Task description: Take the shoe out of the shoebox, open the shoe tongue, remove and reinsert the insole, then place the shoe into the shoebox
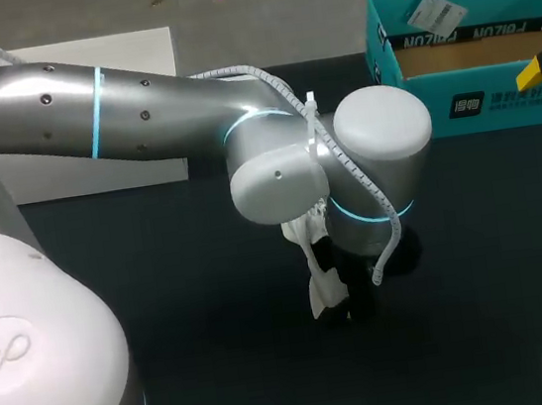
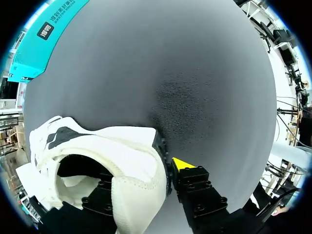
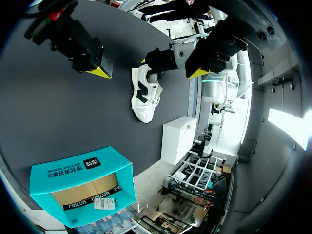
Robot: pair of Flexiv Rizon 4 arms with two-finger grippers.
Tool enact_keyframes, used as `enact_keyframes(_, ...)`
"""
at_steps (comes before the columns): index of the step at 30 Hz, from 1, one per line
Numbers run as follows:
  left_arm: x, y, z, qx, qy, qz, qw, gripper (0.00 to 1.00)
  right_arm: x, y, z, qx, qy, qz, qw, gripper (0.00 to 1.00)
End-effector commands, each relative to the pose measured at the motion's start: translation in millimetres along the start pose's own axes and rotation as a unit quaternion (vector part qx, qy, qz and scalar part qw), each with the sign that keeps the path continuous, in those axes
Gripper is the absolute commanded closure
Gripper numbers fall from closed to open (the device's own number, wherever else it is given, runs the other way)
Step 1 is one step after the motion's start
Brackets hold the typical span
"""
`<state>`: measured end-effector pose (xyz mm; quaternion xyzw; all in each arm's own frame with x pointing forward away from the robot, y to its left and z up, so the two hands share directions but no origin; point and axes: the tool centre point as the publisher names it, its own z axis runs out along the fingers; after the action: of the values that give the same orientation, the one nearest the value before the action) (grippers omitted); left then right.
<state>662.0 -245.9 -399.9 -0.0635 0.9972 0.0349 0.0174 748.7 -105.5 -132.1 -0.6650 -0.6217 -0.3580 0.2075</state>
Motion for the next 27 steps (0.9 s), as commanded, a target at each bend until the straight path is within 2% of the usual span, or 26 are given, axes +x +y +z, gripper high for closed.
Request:
enact_keyframes(1,1.7,5.4,-2.1,0.006,0.003,-0.007,1.000,1.00,-0.1,0.4,0.5,0.001,-0.001,0.001,1.000,0.00)
enact_keyframes(5,1.7,8.8,-8.6,0.007,0.007,-0.019,1.000,1.00,-0.1,0.4,0.5,0.001,-0.001,0.001,1.000,0.00)
enact_keyframes(8,-0.8,12.1,-22.3,0.005,0.020,-0.033,0.999,1.00,-0.1,0.4,0.5,0.001,-0.001,0.001,1.000,0.00)
enact_keyframes(14,-2.9,20.3,-60.5,-0.013,0.035,-0.040,0.999,1.00,-0.1,0.4,0.5,0.001,-0.001,0.001,1.000,0.00)
enact_keyframes(23,-13.4,32.0,-119.9,-0.022,-0.013,-0.051,0.998,1.00,-0.1,0.4,0.5,0.001,-0.001,0.001,1.000,0.00)
enact_keyframes(27,-23.0,41.8,-146.5,-0.016,-0.012,-0.061,0.998,1.00,-0.1,0.4,0.5,0.001,-0.001,0.001,1.000,0.00)
